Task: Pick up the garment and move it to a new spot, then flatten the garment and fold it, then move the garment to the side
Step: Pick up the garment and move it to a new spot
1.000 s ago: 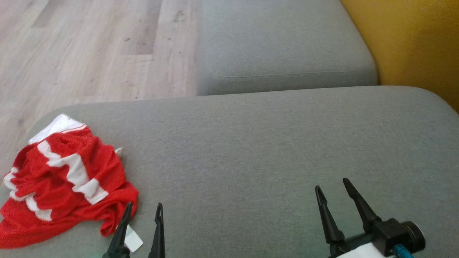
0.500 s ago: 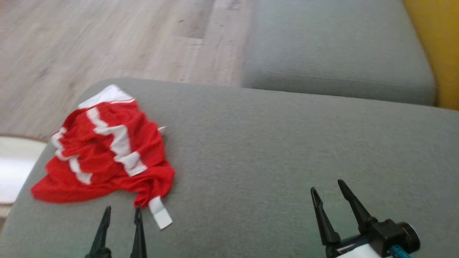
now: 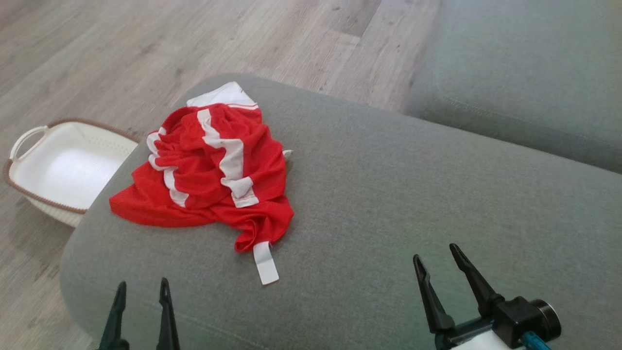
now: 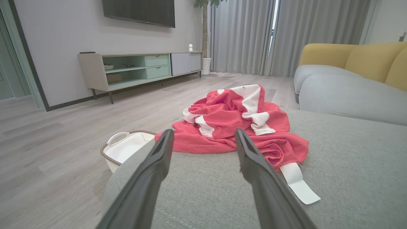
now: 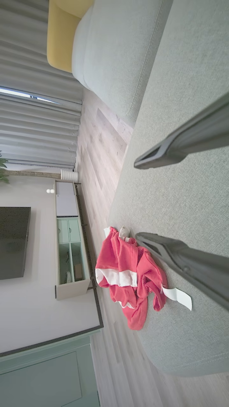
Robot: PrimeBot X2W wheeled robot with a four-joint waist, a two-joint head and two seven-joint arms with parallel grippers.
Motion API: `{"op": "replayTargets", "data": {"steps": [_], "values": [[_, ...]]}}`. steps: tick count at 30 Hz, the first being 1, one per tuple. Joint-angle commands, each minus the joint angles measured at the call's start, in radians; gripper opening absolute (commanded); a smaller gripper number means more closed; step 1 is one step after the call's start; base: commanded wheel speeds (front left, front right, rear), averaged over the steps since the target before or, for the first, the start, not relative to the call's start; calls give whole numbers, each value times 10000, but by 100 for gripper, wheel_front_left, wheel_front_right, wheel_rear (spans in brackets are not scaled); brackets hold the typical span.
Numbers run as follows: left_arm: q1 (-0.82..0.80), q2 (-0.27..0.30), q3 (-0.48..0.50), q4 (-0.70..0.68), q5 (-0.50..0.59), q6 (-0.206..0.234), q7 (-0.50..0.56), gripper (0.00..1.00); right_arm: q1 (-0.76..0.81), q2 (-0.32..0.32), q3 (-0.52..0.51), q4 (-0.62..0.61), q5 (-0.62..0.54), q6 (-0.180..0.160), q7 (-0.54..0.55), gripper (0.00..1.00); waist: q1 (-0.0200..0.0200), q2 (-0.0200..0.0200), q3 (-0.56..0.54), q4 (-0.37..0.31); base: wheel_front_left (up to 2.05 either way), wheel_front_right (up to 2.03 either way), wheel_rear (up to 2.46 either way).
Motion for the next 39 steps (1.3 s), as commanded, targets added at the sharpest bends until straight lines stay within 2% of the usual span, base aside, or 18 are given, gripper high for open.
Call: {"op": "replayTargets", "data": {"steps": [1,9,14,18,21,25,29,34,39], "values": [[-409,-51,407,-484,11,84,-97,100,-605,-91,215,-270,-110,-7,-111,100,0,0,195,176,0,0,0],[-1164,270,554,-1525,501,276,-97,100,-530,-91,132,-387,-478,-7,-111,100,0,0,468,414,0,0,0],[-2705,766,843,-1496,217,11,-73,100,-666,-319,5,-740,-698,-7,-111,100,0,0,1234,224,0,0,0],[-4685,1292,919,-734,-98,-436,717,100,-1071,-761,-42,-966,-606,-7,-111,100,0,0,1901,-69,0,0,0],[-6323,1625,797,232,-325,-839,1464,100,-1398,-1096,-142,-1131,-544,-7,-111,100,0,0,2348,-274,0,0,0],[-8476,1912,658,2390,-926,-1250,2645,100,-1749,-1512,-301,-1118,-501,-7,-111,100,0,0,3002,-612,0,0,0],[-10275,1989,687,4738,-1283,-1273,3782,100,-2028,-1911,-370,-1102,-507,-7,-111,100,0,0,3603,-913,0,0,0],[-11721,1924,734,7263,-1660,-1264,5109,100,-2251,-2392,-398,-1244,-509,-7,-111,100,0,0,4285,-1220,0,0,0],[-12338,1915,601,8895,-1766,-1322,5498,100,-2413,-2624,-570,-1429,-335,-7,-111,100,0,0,4877,-1384,0,0,0]]}}
